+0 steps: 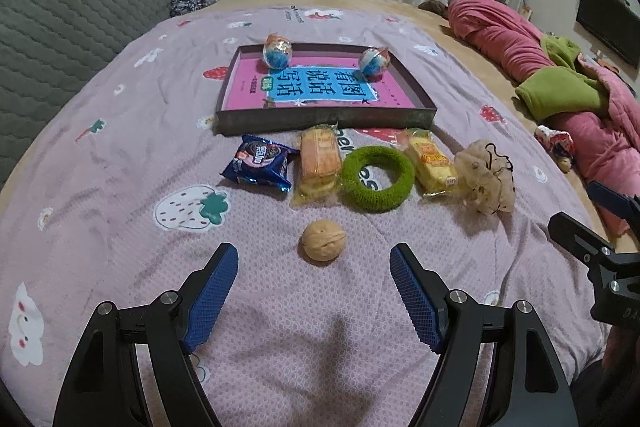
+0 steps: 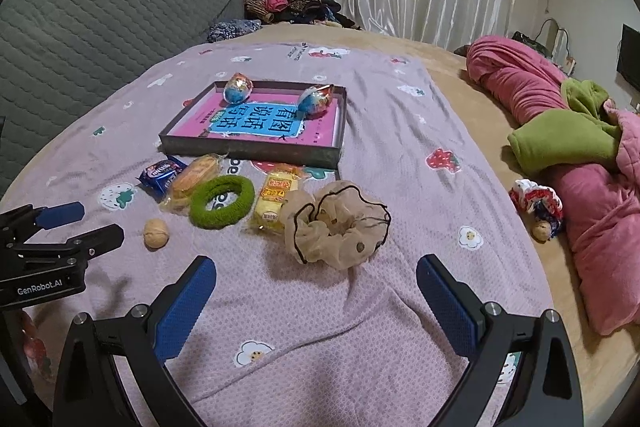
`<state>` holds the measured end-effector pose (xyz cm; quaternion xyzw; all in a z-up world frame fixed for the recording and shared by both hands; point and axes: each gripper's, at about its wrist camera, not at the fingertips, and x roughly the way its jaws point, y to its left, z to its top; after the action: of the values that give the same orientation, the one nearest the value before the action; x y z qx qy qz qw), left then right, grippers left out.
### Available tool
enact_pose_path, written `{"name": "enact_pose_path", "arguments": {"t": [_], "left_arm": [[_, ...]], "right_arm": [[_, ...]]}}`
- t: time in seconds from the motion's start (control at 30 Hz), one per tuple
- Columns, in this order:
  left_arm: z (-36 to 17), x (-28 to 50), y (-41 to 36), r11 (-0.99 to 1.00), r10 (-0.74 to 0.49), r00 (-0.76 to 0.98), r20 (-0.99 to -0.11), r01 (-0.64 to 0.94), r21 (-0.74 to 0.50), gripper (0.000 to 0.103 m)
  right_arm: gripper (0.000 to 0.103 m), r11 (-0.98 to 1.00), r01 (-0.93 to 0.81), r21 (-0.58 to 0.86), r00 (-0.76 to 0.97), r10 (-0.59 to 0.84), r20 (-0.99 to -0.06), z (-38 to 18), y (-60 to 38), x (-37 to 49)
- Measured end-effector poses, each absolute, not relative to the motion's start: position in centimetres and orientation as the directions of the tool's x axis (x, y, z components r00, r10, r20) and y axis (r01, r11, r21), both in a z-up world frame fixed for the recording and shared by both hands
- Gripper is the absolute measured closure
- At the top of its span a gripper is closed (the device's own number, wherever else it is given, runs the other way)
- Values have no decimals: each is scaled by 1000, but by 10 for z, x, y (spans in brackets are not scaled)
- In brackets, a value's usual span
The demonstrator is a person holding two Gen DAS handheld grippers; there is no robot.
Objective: Organize objects
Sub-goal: 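Pull both grippers back from the tray toward the remaining items, then grasp the walnut with the left gripper while the right grasps the beige scrunchie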
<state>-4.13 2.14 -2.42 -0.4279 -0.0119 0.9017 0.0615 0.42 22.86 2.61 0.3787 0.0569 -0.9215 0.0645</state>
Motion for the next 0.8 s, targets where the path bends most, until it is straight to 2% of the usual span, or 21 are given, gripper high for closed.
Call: {"name": "enact_pose_path", "arguments": {"t": [0.8], "left_arm": [[-63,-61,26,-987,155,-587,-795,-124,-101,23]], "right_arm": [[2,-986,159,-41,-668,-77,-740,-9,230,-19]]}}
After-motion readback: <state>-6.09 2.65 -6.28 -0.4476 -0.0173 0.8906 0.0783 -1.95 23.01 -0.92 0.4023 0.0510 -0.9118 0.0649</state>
